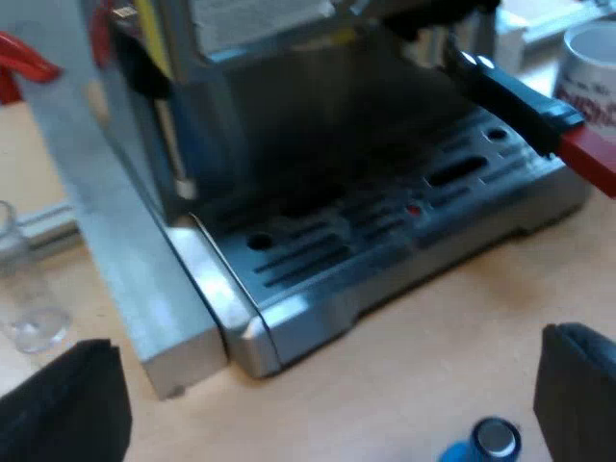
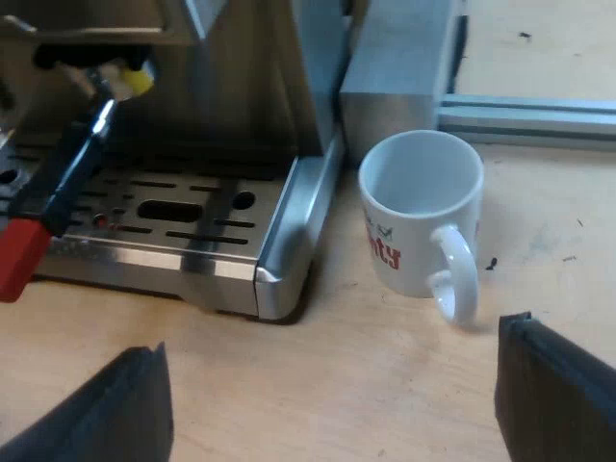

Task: Grind coffee beans and then tamp

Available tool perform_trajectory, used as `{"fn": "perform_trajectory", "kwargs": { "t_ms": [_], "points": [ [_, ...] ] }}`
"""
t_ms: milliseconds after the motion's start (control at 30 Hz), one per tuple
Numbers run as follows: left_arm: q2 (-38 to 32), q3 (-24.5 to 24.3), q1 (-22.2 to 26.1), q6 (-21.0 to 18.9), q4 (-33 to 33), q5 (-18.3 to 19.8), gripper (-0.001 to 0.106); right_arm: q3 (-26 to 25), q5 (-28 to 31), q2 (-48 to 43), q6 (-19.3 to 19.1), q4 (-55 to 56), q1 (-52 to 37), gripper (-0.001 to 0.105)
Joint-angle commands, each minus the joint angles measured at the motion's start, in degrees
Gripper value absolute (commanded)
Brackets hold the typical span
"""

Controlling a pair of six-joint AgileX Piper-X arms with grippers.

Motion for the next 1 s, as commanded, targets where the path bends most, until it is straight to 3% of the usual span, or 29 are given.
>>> {"fn": "perform_trajectory", "kwargs": {
  "t_ms": [33, 167, 300, 467, 667, 867, 1000],
  "points": [
    [3.0, -0.1, -1.7, 1.1, -1.3, 0.3, 0.086, -2.1, -0.4, 2.1, -1.5, 1.5, 1.2, 0.070],
    [8.7, -0.1, -2.4, 3.6, -5.7, 2.7, 0.086, -4.8, -0.5, 6.2, -2.8, 2.3, 3.5, 0.070],
    [14.1, -0.1, -2.4, 5.3, -9.1, 9.6, 0.086, -6.3, -0.3, 9.0, -5.6, 2.3, 5.1, 0.070],
    [19.9, 0.1, -2.4, 8.8, -13.3, 12.6, 0.086, -6.8, -0.3, 11.5, -6.7, 1.9, 6.6, 0.070],
    [25.4, 0.9, -2.4, 9.4, -19.6, 21.3, 0.086, -6.8, -0.6, 13.9, -6.7, 0.0, 8.9, 0.070],
    [26.3, 6.6, -2.4, 9.6, -26.4, 24.9, 0.086, -6.8, 0.0, 13.9, -6.2, -0.4, 11.7, 0.070],
    [26.3, 10.8, -2.4, 9.6, -33.1, 31.1, 0.086, -6.8, 0.3, 14.2, -6.2, -0.4, 13.0, 0.070]
  ]
}}
